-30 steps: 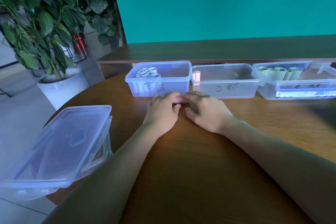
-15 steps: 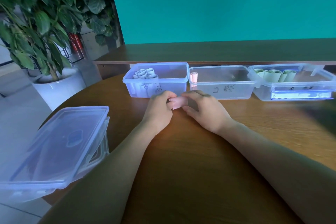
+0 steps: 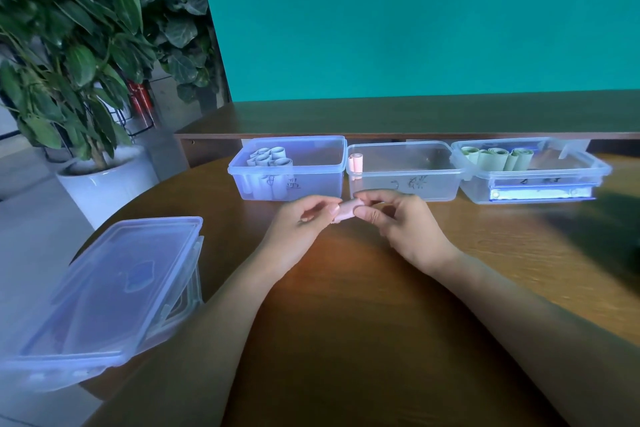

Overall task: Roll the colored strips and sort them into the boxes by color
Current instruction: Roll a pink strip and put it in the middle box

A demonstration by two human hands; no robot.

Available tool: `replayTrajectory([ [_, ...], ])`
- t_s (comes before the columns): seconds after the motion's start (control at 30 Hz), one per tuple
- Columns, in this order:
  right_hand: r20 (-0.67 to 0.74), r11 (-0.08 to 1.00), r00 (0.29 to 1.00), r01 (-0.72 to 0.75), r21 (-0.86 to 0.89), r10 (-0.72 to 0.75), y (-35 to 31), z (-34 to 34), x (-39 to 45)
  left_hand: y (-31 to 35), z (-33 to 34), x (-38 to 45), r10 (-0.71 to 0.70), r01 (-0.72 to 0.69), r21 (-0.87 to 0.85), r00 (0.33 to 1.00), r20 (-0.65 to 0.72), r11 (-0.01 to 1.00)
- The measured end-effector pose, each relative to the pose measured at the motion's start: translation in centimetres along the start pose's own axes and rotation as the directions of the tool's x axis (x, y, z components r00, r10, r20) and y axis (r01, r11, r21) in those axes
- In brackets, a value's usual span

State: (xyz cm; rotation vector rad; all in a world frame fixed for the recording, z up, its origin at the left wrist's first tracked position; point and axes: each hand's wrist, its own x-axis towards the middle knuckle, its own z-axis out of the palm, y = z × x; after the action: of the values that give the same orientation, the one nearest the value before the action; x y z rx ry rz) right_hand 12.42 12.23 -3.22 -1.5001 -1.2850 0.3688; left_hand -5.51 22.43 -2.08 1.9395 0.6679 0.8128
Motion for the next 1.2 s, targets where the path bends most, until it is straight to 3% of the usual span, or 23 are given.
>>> replayTrajectory([
  [0.3,-0.006,1.0,1.0,-0.003,-0.009,0.003,-1.4,-2.1,-2.1,1.7,1.1,-1.0,-0.003,0.02,-0.156,0.994,0.112,0.988],
  [0.6,-0.027,0.955,0.997,-0.067,0.29,0.078,-3.9,-5.3,-1.5,3.7,3.1,0.9,-0.069,0.092,-0.458,0.995,0.069,0.884],
  [0.77,-0.052,0.976,0.997,-0.042,0.212,0.054,-4.2,-7.9,1.2,4.8,5.4,3.3,-0.105,0.083,-0.52,0.994,-0.013,0.85],
  [0.9,-0.095,0.987,0.994,-0.034,0.155,0.049,-4.3,-9.3,4.6,4.7,6.6,5.2,-0.096,-0.023,-0.409,0.958,-0.269,0.912],
  [1.0,-0.092,0.999,0.994,-0.051,0.008,0.051,-3.7,-10.0,7.6,3.8,7.1,5.8,-0.045,-0.076,-0.295,0.922,-0.385,0.952],
  [1.2,-0.01,0.931,0.99,-0.137,-0.338,0.141,-0.4,-9.5,13.2,1.7,8.0,6.2,0.011,-0.067,-0.114,0.904,-0.427,0.991],
])
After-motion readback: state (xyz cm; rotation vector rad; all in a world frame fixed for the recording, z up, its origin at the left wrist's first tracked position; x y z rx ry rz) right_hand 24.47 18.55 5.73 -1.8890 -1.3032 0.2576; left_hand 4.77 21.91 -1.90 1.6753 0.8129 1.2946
